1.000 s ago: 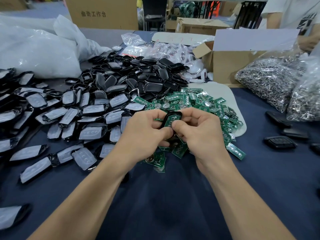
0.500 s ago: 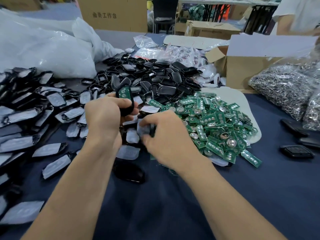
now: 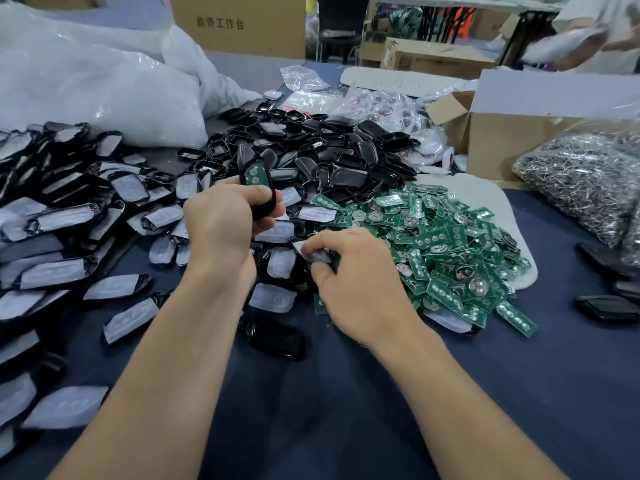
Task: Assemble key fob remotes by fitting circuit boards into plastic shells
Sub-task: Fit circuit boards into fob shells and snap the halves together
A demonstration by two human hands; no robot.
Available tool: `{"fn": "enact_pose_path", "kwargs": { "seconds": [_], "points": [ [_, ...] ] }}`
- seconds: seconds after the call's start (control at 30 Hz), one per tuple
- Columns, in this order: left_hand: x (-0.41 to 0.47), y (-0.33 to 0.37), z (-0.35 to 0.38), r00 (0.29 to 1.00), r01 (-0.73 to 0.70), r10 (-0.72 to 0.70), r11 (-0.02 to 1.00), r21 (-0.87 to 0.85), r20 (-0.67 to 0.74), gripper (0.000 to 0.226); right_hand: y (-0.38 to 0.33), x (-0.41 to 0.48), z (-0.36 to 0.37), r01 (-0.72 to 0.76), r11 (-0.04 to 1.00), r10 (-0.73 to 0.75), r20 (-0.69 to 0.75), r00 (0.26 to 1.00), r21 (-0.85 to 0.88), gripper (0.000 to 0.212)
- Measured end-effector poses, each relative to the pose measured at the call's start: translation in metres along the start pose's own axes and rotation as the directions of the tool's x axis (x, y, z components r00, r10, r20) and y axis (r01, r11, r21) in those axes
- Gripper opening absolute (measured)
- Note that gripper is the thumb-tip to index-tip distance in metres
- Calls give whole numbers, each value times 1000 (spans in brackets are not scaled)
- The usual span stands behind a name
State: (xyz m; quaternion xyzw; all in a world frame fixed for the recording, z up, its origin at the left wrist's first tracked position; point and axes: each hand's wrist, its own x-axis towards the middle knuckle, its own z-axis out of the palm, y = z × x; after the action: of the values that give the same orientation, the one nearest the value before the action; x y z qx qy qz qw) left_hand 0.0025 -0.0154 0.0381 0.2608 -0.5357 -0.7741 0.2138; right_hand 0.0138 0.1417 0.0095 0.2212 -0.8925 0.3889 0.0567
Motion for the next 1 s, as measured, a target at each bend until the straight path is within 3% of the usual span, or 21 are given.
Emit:
{"fn": "enact_pose_path", "kwargs": {
  "seconds": [0.13,0.2,0.33,0.4,0.5,0.57,0.67,1.0],
  "points": [
    [-7,-1,5,999,-21,20,999,31,25,14,11,-4,-6,-32,996,49,-220,974,81,27],
    [-11,-3,8,998,-25,21,998,63,65,16,22,-7,-16,-86,950,180,-301,937,300,29],
    [-21,-10,19,991,-17,-1,991,132,133,18,39,-15,-37,-190,642,483,-199,853,743,37],
    [-27,-17,27,985,-11,-19,985,171,170,18,42,-16,-43,-188,531,524,-146,839,826,34],
    [-37,-28,36,964,-31,-34,971,239,262,18,44,-12,-48,-170,450,546,-120,829,876,27],
    [-42,-34,40,946,-41,-49,963,268,321,11,45,-10,-49,-172,424,555,-104,825,889,22],
    [-45,-38,42,926,-8,-96,962,274,365,18,46,-10,-51,-167,395,552,-88,829,903,17],
    [-53,-31,42,851,104,-180,979,178,493,11,47,-8,-51,-170,556,504,-167,848,813,23]
  ]
}}
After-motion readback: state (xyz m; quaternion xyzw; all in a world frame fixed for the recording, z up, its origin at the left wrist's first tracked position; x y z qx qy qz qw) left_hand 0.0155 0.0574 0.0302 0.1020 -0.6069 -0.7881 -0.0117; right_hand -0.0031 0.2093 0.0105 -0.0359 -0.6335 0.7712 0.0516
